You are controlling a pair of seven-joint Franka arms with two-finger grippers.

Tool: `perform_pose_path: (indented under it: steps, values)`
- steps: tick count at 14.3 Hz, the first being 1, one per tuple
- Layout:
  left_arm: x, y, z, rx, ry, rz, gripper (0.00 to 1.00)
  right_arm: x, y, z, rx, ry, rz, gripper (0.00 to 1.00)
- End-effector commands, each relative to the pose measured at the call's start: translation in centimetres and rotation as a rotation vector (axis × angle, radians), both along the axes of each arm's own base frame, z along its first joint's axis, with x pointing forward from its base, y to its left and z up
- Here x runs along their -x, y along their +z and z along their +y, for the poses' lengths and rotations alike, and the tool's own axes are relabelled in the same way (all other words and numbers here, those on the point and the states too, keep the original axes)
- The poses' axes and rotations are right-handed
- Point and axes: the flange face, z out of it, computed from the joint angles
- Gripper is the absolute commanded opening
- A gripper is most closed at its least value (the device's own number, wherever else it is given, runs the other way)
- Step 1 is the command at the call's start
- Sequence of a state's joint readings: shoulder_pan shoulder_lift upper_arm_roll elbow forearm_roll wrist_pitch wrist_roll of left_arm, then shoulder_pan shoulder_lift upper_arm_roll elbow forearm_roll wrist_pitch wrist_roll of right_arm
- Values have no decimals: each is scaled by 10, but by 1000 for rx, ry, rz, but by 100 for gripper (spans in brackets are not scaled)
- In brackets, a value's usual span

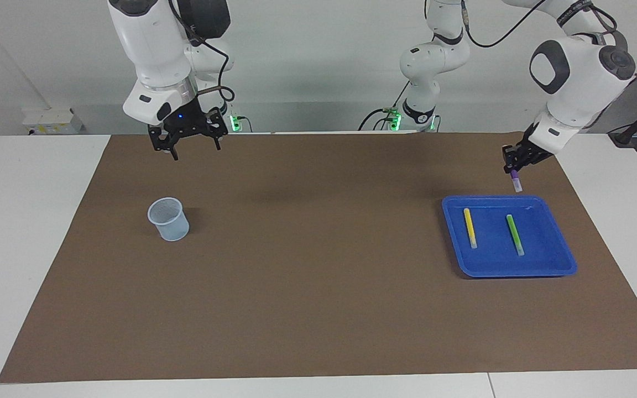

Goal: Right arm passes pens to left for tray arrangement
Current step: 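Carry the purple pen to the tray with the left gripper while the right gripper returns, then lower the purple pen into the tray beside the green pen and release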

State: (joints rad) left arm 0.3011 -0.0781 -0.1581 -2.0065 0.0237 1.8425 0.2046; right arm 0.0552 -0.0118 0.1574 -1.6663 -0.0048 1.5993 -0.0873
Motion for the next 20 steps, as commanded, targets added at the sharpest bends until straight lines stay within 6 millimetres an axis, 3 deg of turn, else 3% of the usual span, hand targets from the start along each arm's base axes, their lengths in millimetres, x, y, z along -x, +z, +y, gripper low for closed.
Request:
perform_pose_path:
  steps: [1,3,5,7,12,18,20]
  values:
    - [-18,-26,28,-62,-112,-9,0,-9,-21,-6,9,16,-16,100]
    - [-24,-38,46,-67,-117,-32,0,-4,-32,-7,13,12,5,100]
    - [-32,-54,53,-64,-122,-41,0,3,-39,-9,15,1,22,100]
    - [-39,-69,56,-63,-126,-51,0,1,-38,-21,13,-17,17,100]
    - [-54,-115,73,-68,-130,-79,0,-3,-36,-20,9,-20,-5,100]
    - [-56,-159,96,-54,-92,-99,0,-6,-36,-28,8,-35,-6,100]
    - [-53,-169,95,-54,-69,-111,0,-7,-34,-32,6,-43,-10,100]
